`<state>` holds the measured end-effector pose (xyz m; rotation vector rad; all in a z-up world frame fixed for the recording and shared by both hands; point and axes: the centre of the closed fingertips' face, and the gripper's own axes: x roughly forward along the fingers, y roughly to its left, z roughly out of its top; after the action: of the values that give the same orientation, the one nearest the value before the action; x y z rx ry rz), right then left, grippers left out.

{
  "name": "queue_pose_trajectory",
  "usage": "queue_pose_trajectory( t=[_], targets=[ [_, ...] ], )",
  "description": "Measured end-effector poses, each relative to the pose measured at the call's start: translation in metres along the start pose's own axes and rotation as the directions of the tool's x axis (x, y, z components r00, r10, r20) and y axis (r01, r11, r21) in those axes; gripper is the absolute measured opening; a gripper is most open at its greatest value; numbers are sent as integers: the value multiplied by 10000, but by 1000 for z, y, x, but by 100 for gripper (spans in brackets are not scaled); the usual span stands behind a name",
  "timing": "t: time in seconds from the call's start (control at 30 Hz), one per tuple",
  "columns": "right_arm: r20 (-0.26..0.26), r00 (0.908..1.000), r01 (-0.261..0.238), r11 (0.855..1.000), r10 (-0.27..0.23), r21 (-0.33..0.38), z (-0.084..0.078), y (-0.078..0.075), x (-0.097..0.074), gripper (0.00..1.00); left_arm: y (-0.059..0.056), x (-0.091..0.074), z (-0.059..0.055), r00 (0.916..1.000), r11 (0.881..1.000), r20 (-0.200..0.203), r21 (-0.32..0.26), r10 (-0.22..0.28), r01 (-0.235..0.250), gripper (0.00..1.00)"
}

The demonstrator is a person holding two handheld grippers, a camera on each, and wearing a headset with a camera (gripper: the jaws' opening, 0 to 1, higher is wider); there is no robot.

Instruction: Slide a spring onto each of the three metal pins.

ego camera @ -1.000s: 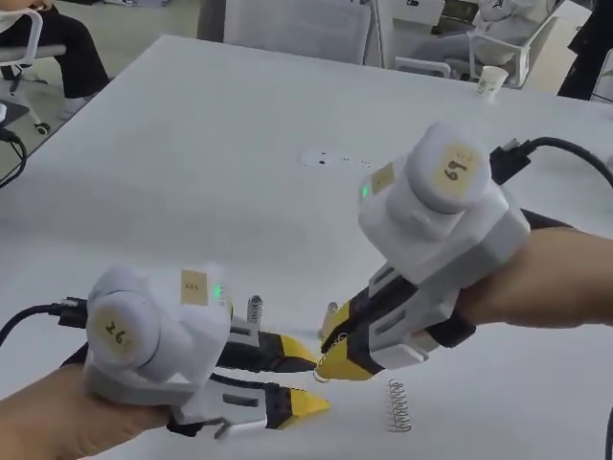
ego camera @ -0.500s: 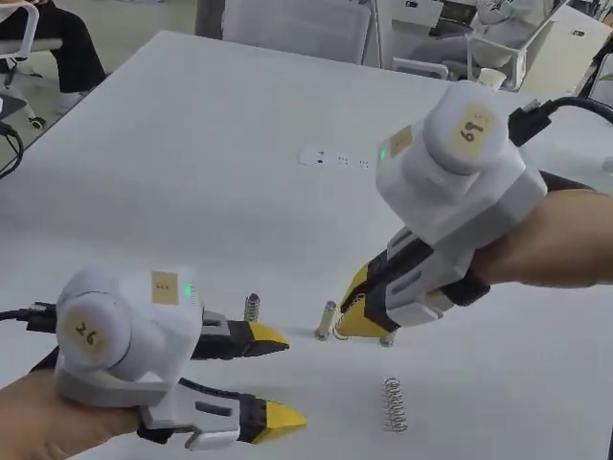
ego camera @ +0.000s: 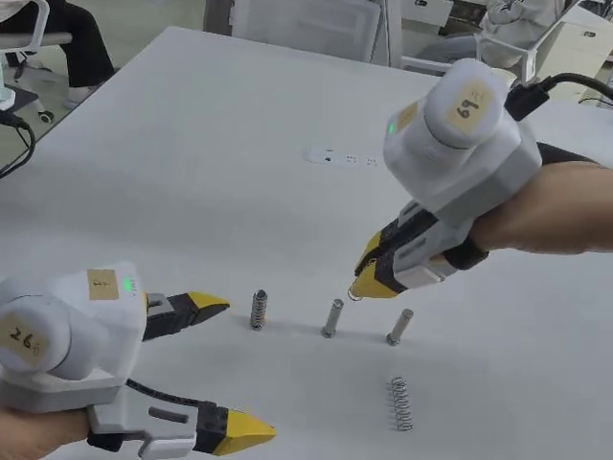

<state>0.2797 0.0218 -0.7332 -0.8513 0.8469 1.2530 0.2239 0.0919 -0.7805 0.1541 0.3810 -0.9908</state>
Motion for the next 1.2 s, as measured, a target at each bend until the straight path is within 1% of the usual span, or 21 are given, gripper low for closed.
queue_pose_trajectory(
  t=[0.03, 0.1, 0.2, 0.27, 0.3, 0.43, 0.57, 0.7, 0.97, 1.1, 1.13, 1.2],
  targets=[
    [-16, 10000, -7, 10000, 7, 4, 0, -2, 1, 8, 1, 0, 0, 10000, 9999, 29, 47, 93, -93, 83],
    [-122, 9999, 12, 10000, -12, -21, -1, -5, 4, 8, 3, -1, -3, 9998, 9997, -58, 97, 207, -206, 84],
    [-258, 9997, 19, 10000, -20, -68, -4, -13, 10, 8, 4, -1, -3, 9996, 9996, 21, 54, 265, -266, 86],
    [-311, 9995, -35, 10000, 33, -69, -4, -15, 14, 8, 4, -2, -2, 9996, 9996, 72, 100, 264, -265, 87],
    [-417, 9991, -81, 10000, 79, -51, -6, -15, 17, 8, 4, -2, -1, 9996, 9997, 124, 61, 237, -238, 87],
    [-769, 9970, -66, 9998, 50, -208, -10, -19, 26, 8, 5, -1, -1, 9995, 9995, 123, 124, 302, -303, 88],
    [-960, 9951, -270, 9995, 252, -177, -10, -18, 36, 8, 6, -2, 1, 9993, 9994, 182, 100, 325, -327, 87],
    [-1164, 9928, -306, 9993, 278, -226, -13, -20, 42, 8, 7, -2, 2, 9992, 9993, 185, 92, 358, -360, 86],
    [-1314, 9904, -447, 9990, 432, -88, -18, -22, 52, 8, 9, -3, 0, 9991, 9992, 151, 105, 393, -394, 84],
    [-1415, 9886, -525, 9986, 512, -55, -20, -19, 55, 8, 11, -3, 0, 9990, 9991, 144, 113, 416, -418, 82],
    [-1311, 9901, -518, 9986, 508, -46, -18, -19, 55, 8, 11, -3, 1, 9990, 9991, 155, 98, 412, -414, 82],
    [-1371, 9891, -536, 9986, 528, -19, -18, -19, 59, 8, 12, -4, 1, 9989, 9990, 180, 94, 432, -433, 82]
  ],
)
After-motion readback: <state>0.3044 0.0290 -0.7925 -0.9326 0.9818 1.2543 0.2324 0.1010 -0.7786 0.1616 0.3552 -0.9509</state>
